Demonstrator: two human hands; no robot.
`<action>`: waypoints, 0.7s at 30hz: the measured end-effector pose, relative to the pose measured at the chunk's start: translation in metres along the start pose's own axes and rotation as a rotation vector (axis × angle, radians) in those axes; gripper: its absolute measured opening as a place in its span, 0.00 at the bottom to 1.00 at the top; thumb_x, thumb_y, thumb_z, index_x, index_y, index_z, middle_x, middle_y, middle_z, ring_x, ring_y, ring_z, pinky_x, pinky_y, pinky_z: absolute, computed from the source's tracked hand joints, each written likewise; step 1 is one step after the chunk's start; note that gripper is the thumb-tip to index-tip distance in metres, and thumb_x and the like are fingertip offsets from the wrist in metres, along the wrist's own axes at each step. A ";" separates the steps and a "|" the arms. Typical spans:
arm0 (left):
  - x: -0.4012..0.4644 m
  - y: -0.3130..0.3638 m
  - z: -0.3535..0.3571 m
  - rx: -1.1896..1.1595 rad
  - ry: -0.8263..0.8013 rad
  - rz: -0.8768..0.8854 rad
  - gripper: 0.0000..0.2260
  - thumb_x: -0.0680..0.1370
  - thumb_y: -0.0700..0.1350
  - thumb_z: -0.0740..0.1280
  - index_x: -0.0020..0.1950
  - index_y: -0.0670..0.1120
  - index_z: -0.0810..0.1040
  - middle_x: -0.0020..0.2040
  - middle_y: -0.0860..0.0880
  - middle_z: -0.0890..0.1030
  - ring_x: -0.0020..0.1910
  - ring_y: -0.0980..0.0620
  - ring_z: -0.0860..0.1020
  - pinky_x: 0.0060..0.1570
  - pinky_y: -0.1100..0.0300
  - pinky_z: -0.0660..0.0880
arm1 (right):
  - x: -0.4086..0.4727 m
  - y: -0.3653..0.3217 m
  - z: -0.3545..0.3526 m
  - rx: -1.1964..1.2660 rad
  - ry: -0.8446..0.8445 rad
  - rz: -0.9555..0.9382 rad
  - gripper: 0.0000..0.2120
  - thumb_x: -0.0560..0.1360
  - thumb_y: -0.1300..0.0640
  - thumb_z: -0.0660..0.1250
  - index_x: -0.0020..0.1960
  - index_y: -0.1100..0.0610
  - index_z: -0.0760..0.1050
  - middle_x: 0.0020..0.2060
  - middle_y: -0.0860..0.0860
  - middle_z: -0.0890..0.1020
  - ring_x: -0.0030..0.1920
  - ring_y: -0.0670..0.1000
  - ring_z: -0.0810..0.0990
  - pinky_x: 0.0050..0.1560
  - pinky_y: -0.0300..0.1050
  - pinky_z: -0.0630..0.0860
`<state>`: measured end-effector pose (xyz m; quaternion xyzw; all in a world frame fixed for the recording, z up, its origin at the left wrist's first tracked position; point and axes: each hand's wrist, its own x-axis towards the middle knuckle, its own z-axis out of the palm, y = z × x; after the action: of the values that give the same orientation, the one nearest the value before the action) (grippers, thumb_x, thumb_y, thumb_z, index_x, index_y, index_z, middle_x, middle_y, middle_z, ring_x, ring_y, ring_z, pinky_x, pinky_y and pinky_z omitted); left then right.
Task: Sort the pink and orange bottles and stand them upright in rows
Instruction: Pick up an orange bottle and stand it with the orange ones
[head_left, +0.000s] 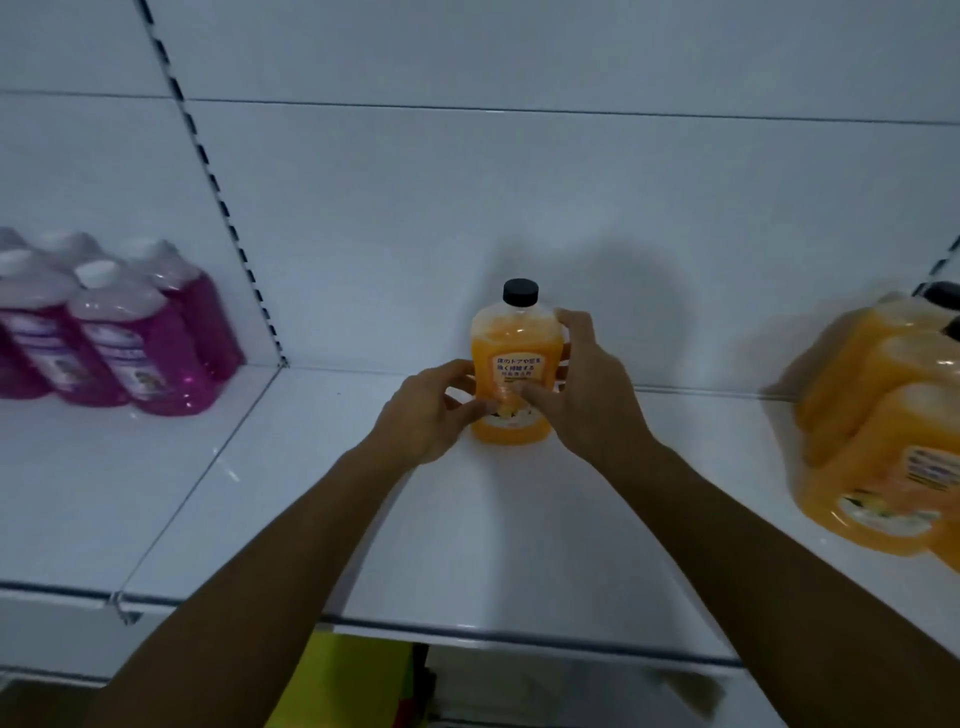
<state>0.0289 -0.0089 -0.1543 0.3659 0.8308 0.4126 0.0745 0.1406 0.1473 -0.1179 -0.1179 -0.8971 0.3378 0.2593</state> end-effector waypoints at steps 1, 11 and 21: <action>0.003 -0.007 -0.008 -0.003 0.011 -0.007 0.26 0.71 0.65 0.66 0.65 0.53 0.75 0.56 0.54 0.82 0.48 0.54 0.82 0.52 0.47 0.79 | 0.008 -0.004 0.008 0.002 -0.008 -0.012 0.33 0.70 0.51 0.75 0.68 0.50 0.60 0.53 0.52 0.79 0.50 0.54 0.81 0.50 0.57 0.80; 0.034 -0.044 -0.040 -0.070 0.136 -0.088 0.16 0.75 0.50 0.72 0.58 0.46 0.76 0.54 0.50 0.82 0.49 0.53 0.81 0.50 0.59 0.79 | 0.059 -0.019 0.061 -0.095 0.017 -0.004 0.35 0.70 0.53 0.75 0.70 0.53 0.59 0.59 0.56 0.75 0.54 0.57 0.80 0.52 0.57 0.79; 0.024 -0.036 -0.033 0.040 0.377 -0.163 0.16 0.71 0.54 0.75 0.43 0.47 0.72 0.37 0.52 0.77 0.37 0.51 0.78 0.36 0.59 0.75 | 0.057 -0.016 0.063 -0.070 -0.018 0.045 0.34 0.70 0.51 0.75 0.68 0.56 0.60 0.59 0.55 0.75 0.55 0.57 0.79 0.53 0.58 0.78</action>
<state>-0.0225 -0.0275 -0.1554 0.2152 0.8650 0.4497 -0.0563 0.0581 0.1233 -0.1251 -0.1439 -0.9077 0.3131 0.2395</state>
